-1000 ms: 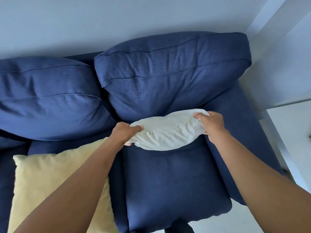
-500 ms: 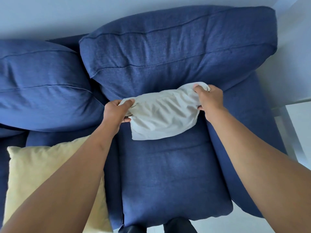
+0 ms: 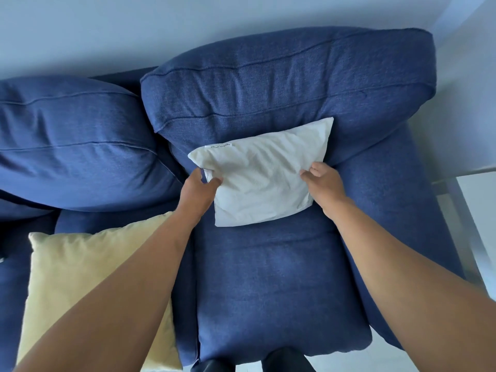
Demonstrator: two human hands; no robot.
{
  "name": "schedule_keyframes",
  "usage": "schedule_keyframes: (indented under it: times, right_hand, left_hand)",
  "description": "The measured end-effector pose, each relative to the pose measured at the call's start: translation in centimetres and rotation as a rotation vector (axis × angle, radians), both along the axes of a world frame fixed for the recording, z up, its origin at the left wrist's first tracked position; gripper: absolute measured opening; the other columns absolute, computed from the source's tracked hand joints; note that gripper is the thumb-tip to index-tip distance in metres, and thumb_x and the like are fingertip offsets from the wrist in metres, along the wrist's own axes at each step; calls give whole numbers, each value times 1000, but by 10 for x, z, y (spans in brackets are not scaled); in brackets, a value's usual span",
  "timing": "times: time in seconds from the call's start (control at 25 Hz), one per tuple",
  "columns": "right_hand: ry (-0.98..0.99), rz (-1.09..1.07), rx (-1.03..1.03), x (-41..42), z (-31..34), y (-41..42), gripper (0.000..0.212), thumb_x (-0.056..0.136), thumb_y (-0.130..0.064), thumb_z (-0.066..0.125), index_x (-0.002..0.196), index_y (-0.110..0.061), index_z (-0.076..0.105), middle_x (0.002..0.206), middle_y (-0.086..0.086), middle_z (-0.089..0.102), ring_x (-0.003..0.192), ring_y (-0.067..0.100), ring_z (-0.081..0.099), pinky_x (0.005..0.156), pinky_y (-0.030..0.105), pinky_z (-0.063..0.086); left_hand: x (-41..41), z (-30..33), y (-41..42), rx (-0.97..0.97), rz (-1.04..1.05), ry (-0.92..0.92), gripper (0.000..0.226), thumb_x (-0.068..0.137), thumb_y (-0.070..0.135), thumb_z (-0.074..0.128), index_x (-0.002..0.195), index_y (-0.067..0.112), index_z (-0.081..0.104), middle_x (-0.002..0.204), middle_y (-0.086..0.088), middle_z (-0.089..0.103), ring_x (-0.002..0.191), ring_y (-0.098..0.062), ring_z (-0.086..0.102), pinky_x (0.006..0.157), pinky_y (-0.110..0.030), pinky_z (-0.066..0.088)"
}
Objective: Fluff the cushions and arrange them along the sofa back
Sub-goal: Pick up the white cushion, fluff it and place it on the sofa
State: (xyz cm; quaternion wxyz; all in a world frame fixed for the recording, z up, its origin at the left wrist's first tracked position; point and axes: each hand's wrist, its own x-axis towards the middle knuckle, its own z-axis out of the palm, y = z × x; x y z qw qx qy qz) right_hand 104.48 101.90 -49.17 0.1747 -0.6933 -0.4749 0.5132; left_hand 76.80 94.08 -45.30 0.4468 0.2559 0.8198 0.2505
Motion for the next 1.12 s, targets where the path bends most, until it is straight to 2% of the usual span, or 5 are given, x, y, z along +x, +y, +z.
schedule_keyframes:
  times: [0.08, 0.16, 0.28, 0.64, 1.12]
  right_hand:
    - [-9, 56, 4, -4, 13, -17, 27, 95, -39, 61, 97, -13, 60, 117, 0, 67, 116, 20, 59, 100, 38, 47]
    - [-19, 123, 16, -10, 28, -35, 29, 97, -42, 57, 109, -16, 60, 136, 3, 65, 133, 20, 54, 109, 39, 44]
    - [-55, 228, 24, -21, 57, -65, 62, 103, -42, 52, 158, -16, 40, 165, 3, 40, 153, 22, 35, 123, 37, 30]
    - [-97, 519, 104, -82, 80, -170, 69, 106, -34, 50, 163, -9, 21, 175, 8, 14, 161, 21, 8, 130, 38, 12]
    - [-179, 802, 252, -228, 97, -358, 76, 105, -38, 52, 165, -10, 14, 175, 8, 6, 162, 21, -2, 130, 43, 12]
  left_hand:
    - [13, 15, -22, -30, -76, 63, 24, 94, 35, 62, 112, 19, 62, 103, 4, 65, 99, -22, 61, 83, -34, 42]
    - [25, 32, -49, -57, -107, 79, 58, 100, 37, 59, 154, 23, 45, 146, -1, 59, 137, -19, 53, 99, -31, 39]
    - [30, 47, -94, -17, -122, 129, 66, 103, 36, 56, 163, 23, 31, 166, -3, 41, 151, -21, 40, 117, -35, 33]
    - [-5, 71, -238, -26, -81, 272, 65, 105, 37, 49, 164, 18, 28, 172, 0, 29, 157, -23, 29, 124, -38, 26]
    - [-128, 65, -456, -38, 60, 344, 72, 105, 38, 52, 165, 13, 22, 172, -7, 27, 158, -26, 26, 126, -43, 26]
